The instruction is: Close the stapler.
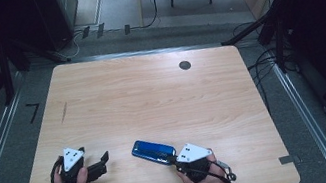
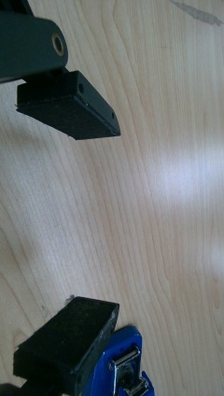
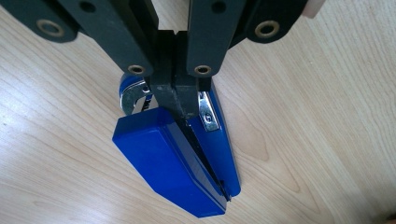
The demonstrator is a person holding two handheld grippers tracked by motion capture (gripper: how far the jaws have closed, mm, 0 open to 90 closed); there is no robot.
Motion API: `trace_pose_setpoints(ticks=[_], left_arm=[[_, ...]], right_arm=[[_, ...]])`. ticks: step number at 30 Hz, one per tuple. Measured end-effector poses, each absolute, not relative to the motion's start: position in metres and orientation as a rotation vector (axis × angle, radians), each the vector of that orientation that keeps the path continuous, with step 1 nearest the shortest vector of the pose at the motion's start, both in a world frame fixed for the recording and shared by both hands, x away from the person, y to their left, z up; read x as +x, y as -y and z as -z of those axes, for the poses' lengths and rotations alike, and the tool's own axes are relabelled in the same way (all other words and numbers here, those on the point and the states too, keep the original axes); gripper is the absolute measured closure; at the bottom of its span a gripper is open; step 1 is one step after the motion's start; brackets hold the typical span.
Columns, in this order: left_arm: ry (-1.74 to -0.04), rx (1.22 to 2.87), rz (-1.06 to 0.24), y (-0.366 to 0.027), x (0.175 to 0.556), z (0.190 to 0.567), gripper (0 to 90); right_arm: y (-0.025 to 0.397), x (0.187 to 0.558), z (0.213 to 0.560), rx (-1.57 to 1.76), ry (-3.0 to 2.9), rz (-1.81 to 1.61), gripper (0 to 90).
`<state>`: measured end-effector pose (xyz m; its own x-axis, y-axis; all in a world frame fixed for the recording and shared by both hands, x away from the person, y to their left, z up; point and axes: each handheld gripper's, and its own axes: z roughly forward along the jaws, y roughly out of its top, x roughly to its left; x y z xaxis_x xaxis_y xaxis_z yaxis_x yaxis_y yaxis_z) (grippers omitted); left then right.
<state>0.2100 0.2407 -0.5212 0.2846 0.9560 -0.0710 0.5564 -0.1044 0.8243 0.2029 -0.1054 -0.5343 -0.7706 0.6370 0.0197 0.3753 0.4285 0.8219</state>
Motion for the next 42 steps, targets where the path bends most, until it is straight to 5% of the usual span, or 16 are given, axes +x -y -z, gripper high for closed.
trace_pose_setpoints(ticks=[42], left_arm=[[-1.435, 1.757, -0.715, -0.254, 0.214, 0.526, 13.6]], right_arm=[[0.11, 0.23, 0.538, 0.91, -2.294, -1.231, 90.0]])
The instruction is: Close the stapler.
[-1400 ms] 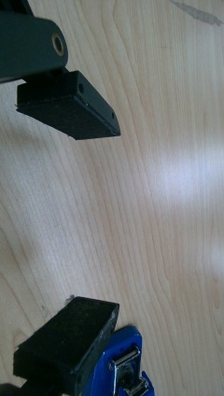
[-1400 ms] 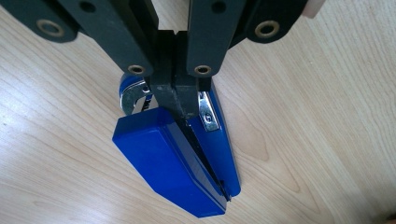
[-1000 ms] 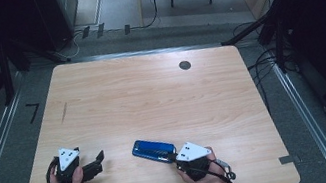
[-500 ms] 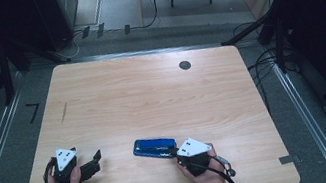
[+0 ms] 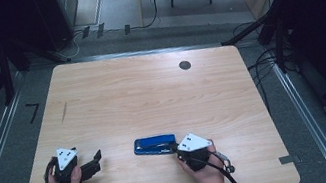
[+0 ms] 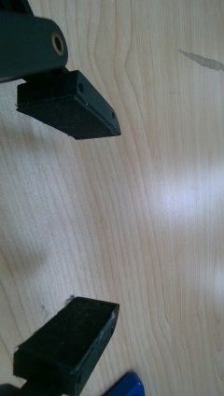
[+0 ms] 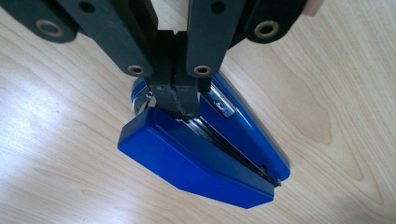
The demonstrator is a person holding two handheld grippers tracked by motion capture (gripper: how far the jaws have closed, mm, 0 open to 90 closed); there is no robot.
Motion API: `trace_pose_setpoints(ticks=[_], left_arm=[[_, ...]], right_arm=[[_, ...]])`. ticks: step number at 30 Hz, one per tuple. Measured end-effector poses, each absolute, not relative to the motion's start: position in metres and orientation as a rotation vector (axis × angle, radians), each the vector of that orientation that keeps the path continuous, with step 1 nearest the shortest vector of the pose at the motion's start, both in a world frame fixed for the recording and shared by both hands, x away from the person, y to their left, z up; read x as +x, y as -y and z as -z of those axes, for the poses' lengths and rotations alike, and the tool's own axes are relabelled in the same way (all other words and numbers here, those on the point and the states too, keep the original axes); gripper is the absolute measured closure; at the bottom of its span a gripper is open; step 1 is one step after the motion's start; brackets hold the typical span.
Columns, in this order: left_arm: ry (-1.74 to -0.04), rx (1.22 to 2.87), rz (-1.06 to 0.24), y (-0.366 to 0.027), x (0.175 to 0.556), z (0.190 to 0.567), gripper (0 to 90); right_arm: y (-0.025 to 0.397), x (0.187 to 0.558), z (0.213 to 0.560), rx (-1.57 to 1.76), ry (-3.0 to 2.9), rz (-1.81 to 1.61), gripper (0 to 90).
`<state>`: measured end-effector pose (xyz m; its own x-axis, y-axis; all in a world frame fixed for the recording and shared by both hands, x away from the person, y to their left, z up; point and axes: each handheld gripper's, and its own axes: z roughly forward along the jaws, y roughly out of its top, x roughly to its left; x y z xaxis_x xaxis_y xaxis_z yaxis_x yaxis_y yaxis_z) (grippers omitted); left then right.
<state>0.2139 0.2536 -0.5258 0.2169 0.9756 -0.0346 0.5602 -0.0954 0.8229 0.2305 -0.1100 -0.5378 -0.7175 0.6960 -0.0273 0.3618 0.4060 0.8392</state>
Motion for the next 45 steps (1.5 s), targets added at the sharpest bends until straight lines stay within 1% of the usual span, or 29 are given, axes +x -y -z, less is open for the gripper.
trace_pose_setpoints(ticks=[8, 11, 14, 21, 22, 26, 28, 34, 40, 42, 45], left_arm=[[-1.438, 1.759, -0.703, -0.253, 0.215, 0.526, 13.6], [-1.44, 1.767, -0.697, -0.253, 0.215, 0.526, 13.7], [-1.439, 1.774, -0.69, -0.253, 0.215, 0.526, 13.7], [-1.439, 1.775, -0.677, -0.253, 0.216, 0.526, 13.6], [-1.439, 1.774, -0.68, -0.253, 0.216, 0.526, 13.7], [-1.437, 1.777, -0.68, -0.253, 0.216, 0.526, 13.7], [-1.439, 1.777, -0.679, -0.253, 0.217, 0.527, 13.7], [-1.443, 1.778, -0.676, -0.253, 0.217, 0.527, 13.6], [-1.441, 1.78, -0.674, -0.253, 0.217, 0.526, 13.7], [-1.441, 1.779, -0.674, -0.253, 0.217, 0.526, 13.6], [-1.437, 1.779, -0.676, -0.253, 0.217, 0.527, 13.7]], right_arm=[[0.111, 0.235, 0.54, 0.913, -2.278, -1.242, 90.0], [0.114, 0.239, 0.54, 0.939, -2.295, -1.296, 90.0], [0.116, 0.236, 0.542, 0.93, -2.283, -1.304, 90.0], [0.132, 0.233, 0.537, 0.981, -2.271, -1.344, 90.0], [0.137, 0.233, 0.537, 0.987, -2.265, -1.35, 86.2], [0.156, 0.235, 0.531, 1.041, -2.208, -1.371, 83.7], [0.166, 0.236, 0.529, 1.063, -2.184, -1.38, 80.8], [0.19, 0.243, 0.53, 1.138, -2.154, -1.399, 63.9], [0.204, 0.245, 0.529, 1.163, -2.141, -1.403, 47.5], [0.207, 0.245, 0.529, 1.165, -2.147, -1.396, 43.1], [0.211, 0.245, 0.528, 1.17, -2.145, -1.401, 39.2]])
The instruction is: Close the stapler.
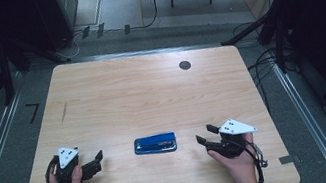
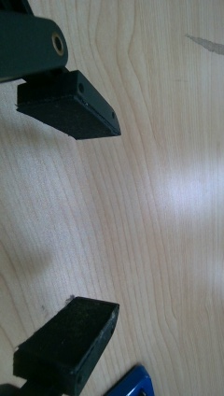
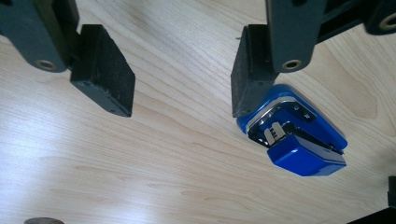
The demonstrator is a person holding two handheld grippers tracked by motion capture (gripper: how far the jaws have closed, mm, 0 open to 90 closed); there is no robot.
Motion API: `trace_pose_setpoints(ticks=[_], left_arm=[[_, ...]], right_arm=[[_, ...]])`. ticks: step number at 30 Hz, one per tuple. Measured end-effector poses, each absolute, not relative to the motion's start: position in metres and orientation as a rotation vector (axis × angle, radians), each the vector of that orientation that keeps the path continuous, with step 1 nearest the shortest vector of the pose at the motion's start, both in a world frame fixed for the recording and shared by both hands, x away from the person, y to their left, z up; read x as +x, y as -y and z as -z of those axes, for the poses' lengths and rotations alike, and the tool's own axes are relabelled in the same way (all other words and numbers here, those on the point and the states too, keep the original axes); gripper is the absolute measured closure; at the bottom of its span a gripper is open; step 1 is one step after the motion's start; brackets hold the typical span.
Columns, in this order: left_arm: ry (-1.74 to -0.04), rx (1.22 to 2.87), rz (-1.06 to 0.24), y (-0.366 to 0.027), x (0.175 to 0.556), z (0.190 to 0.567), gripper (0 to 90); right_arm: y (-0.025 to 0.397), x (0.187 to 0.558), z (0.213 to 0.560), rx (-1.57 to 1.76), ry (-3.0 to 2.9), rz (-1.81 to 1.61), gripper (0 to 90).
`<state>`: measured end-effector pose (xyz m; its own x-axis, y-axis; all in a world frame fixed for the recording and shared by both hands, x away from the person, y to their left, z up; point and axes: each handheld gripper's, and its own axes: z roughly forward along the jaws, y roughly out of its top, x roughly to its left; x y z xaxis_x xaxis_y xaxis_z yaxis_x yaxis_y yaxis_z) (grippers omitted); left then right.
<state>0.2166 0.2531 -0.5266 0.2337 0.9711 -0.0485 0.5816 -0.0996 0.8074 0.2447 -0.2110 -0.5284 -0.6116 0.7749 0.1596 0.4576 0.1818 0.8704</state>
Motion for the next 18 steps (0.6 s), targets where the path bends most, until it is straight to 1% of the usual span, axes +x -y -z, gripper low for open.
trace_pose_setpoints(ticks=[1, 6, 9, 18], left_arm=[[-1.438, 1.778, -0.674, -0.253, 0.217, 0.527, 13.7], [-1.434, 1.782, -0.68, -0.253, 0.216, 0.527, 13.7], [-1.434, 1.782, -0.68, -0.252, 0.216, 0.527, 13.6], [-1.432, 1.792, -0.676, -0.252, 0.216, 0.527, 13.6]], right_arm=[[0.212, 0.244, 0.529, 1.173, -2.144, -1.394, 36.2], [0.218, 0.241, 0.53, 1.186, -2.161, -1.353, 30.6], [0.224, 0.24, 0.531, 1.206, -2.162, -1.36, 25.6], [0.239, 0.241, 0.536, 1.25, -2.146, -1.375, 25.6]])
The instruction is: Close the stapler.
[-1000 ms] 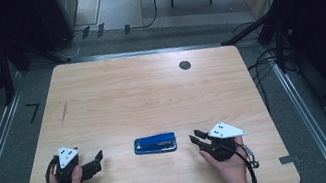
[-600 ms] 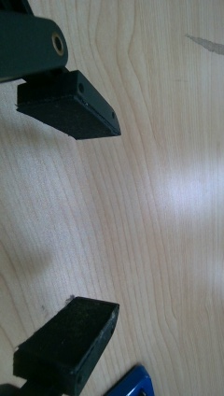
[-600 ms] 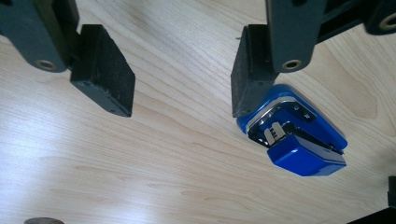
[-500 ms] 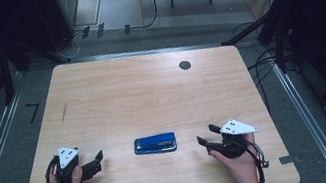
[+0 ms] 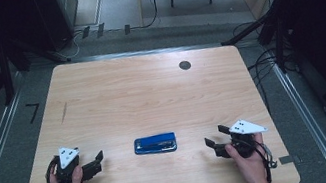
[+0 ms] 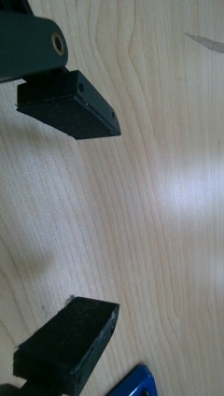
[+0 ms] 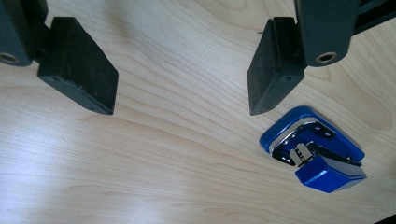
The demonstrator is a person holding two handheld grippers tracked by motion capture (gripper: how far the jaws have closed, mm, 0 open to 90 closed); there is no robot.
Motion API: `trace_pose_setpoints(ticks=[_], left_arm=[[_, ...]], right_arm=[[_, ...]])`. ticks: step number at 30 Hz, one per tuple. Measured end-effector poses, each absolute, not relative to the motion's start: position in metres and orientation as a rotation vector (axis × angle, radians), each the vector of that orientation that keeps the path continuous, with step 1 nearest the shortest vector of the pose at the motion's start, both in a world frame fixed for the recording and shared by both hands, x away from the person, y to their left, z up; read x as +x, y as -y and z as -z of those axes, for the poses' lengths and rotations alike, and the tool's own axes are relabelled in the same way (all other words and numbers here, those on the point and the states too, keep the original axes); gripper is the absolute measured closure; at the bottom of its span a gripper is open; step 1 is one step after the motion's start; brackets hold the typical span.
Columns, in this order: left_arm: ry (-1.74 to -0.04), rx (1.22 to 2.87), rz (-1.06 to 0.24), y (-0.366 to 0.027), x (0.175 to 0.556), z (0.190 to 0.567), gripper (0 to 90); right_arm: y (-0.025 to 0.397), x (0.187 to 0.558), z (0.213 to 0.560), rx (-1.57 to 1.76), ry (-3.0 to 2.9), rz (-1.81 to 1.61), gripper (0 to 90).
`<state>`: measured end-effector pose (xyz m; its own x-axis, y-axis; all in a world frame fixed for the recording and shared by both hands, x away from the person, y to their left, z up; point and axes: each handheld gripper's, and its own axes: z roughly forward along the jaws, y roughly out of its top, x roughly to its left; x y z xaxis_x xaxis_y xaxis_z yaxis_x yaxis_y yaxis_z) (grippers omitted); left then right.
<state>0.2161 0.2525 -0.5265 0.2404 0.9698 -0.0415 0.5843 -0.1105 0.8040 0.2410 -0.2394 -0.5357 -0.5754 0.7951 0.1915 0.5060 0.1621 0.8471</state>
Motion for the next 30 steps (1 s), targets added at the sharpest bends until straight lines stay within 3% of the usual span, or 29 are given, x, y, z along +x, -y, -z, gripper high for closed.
trace_pose_setpoints(ticks=[30], left_arm=[[-1.432, 1.795, -0.674, -0.252, 0.216, 0.527, 13.6]], right_arm=[[0.295, 0.233, 0.539, 1.373, -2.055, -1.343, 19.3]])
